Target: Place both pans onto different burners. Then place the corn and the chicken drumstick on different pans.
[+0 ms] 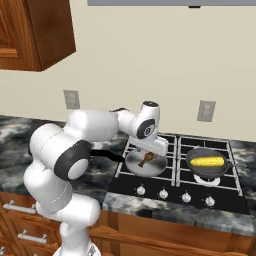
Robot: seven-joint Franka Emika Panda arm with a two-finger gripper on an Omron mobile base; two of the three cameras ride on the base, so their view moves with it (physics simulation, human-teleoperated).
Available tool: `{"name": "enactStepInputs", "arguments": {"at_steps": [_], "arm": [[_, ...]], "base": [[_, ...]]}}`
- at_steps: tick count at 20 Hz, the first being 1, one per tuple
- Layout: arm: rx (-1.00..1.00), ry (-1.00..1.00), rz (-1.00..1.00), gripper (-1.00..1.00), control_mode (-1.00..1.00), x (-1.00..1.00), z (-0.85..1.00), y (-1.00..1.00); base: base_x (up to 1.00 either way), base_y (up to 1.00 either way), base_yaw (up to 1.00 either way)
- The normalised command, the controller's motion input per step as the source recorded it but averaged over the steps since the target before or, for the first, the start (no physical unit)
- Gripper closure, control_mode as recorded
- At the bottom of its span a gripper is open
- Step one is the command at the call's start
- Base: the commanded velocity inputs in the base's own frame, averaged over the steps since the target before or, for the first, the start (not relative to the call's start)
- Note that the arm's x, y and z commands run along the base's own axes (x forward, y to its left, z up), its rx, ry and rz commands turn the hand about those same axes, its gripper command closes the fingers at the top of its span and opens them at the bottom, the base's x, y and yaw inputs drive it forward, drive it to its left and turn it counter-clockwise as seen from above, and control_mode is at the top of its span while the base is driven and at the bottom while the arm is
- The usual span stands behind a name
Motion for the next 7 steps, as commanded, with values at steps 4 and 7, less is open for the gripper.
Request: {"name": "enactStepInputs", "arguments": {"at_steps": [4, 7], "arm": [[-0.01, -0.15, 0.00, -1.00, -1.00, -0.55, 0.74, 0.44], [0.00, -0.10, 0.00, -1.00, -1.00, -0.47, 0.75, 0.42]], "base": [[0.00, 0.00, 0.00], [0.00, 0.00, 0.00]]}}
